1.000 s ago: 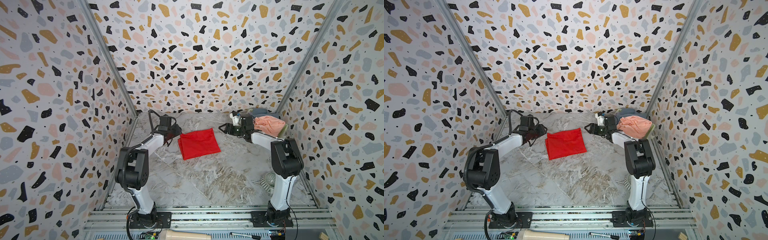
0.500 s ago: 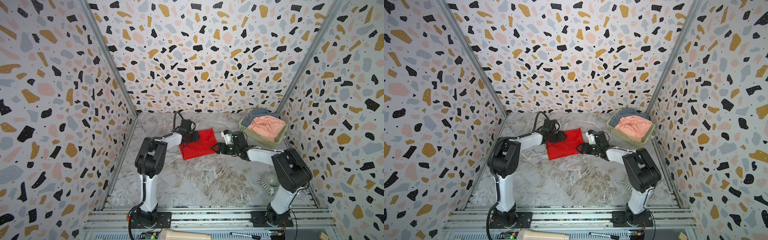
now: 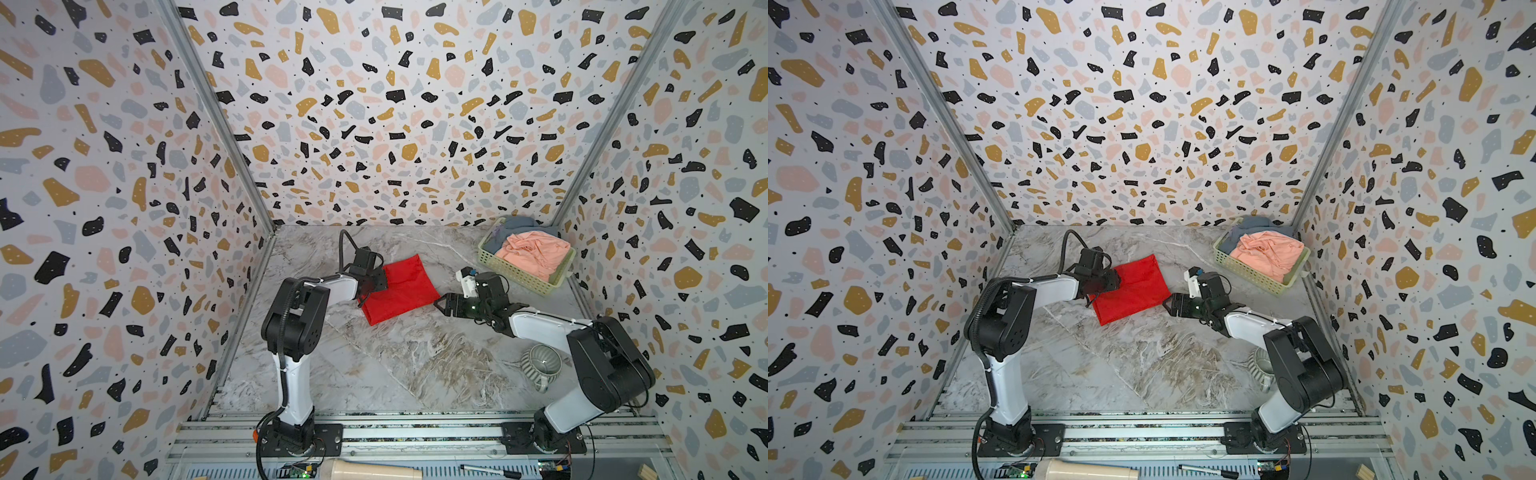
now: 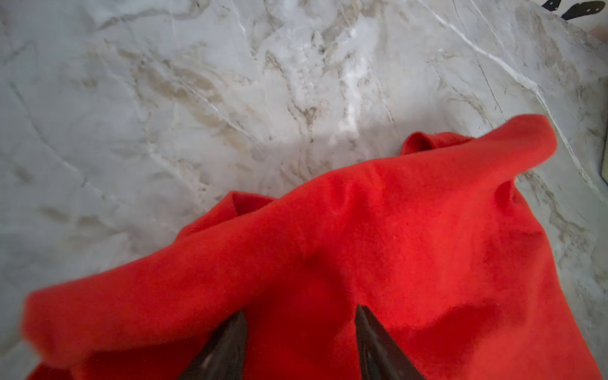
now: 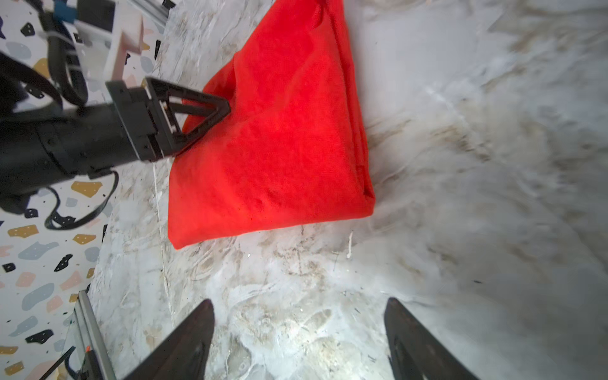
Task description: Fold and stack the t-shirts
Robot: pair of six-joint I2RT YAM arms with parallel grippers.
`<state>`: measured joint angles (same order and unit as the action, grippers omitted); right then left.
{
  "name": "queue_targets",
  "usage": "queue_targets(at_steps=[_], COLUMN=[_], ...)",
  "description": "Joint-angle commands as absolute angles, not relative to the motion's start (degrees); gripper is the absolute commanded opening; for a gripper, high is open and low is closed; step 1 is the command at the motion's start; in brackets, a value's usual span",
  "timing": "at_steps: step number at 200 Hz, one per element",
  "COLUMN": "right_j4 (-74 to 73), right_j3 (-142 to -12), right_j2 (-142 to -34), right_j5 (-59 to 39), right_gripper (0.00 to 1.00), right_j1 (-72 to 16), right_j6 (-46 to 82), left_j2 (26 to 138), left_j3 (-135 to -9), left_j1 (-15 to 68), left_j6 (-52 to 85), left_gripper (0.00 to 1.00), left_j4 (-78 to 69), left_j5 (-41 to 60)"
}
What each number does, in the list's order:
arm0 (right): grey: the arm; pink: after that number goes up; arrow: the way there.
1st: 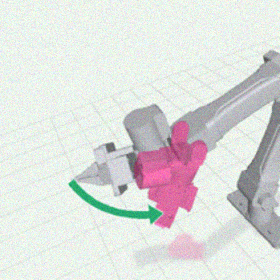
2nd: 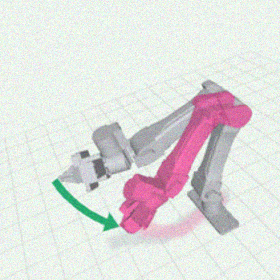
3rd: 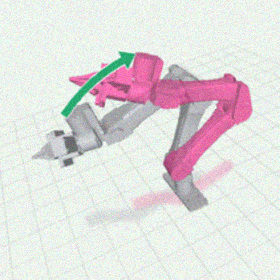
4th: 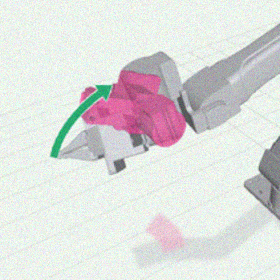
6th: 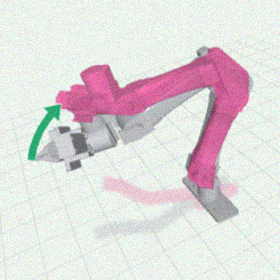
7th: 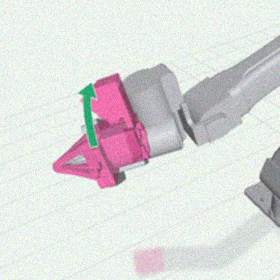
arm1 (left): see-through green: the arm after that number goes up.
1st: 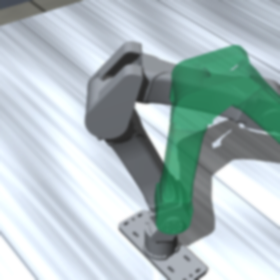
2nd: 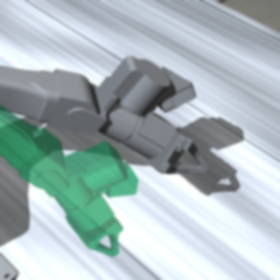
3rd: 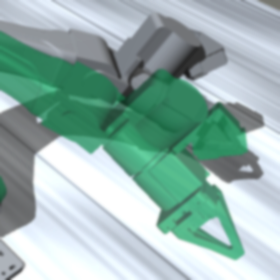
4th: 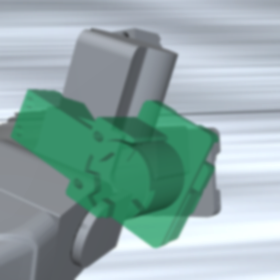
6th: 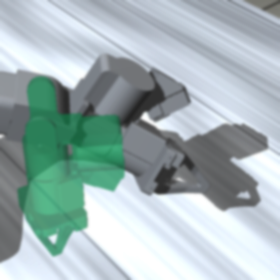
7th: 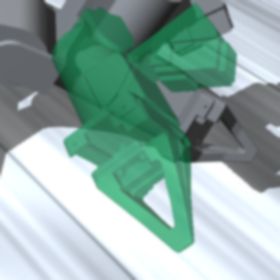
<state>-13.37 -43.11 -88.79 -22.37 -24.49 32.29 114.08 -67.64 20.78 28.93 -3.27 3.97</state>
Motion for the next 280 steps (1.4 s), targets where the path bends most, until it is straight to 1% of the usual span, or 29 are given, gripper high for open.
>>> queue_targets(at_steps=[1,21,43,72,86,99,115,149,166,189,218,258,280], right_j4=[-11.78,-10.62,-7.74,-3.93,-1.75,0.14,0.54,1.04,1.76,2.34,4.32,6.46,7.63], right_j3=[-42.66,-42.19,-41.97,-39.75,-38.45,-37.29,-35.18,-32.26,-31.82,-31.79,-33.17,-34.96,-35.61], right_j2=[-84.43,-81.57,-77.74,-70.38,-67.0,-64.61,-62.28,-60.48,-60.0,-59.06,-59.37,-57.05,-54.79], right_j5=[-19.71,-19.39,-16.8,-12.77,-11.18,-10.52,-12.34,-14.37,-13.94,-13.09,-11.5,-11.8,-10.81], right_gripper=[0.81,0.81,0.81,0.81,0.84,0.84,0.85,0.85,0.85,0.85,0.86,0.86,0.91], right_j1=[-21.24,-18.59,-16.78,-13.98,-12.1,-9.95,-7.58,-6.05,-5.94,-5.21,-1.9,4.27,7.43], right_j6=[31.73,30.88,30.02,29.48,29.1,29.09,28.94,28.66,28.4,27.87,27.33,26.65,26.46], left_j2=[115.22,115.85,117.41,121.5,123.25,123.79,123.31,124.4,122.7,119.1,117.42,124.34,128.65], left_j3=[-63.06,-62.83,-64.71,-72.03,-76.54,-79.12,-80.6,-85.37,-84.14,-81.61,-82.32,-91.2,-94.73], left_j1=[24.97,30.45,37.9,46.3,48.95,50.01,50.01,50.03,50.01,50.48,53.4,58.45,59.24], left_j6=[30.29,30.95,31.16,30.67,31.26,32.77,34.23,31.47,32.22,32.16,26.05,19.77,20.8], left_gripper=[0.55,0.55,0.55,0.55,0.55,0.55,0.55,0.56,0.56,0.56,0.56,0.56,0.56], left_j4=[-0.52,-1.64,-3.02,-2.19,-2.11,-3.63,-4.88,2.04,1.38,-0.26,3.12,9.68,10.49], left_j5=[6.74,8.36,10.28,13.25,15.07,16.99,16.51,12.75,12.19,14.03,14.2,10.77,8.41])
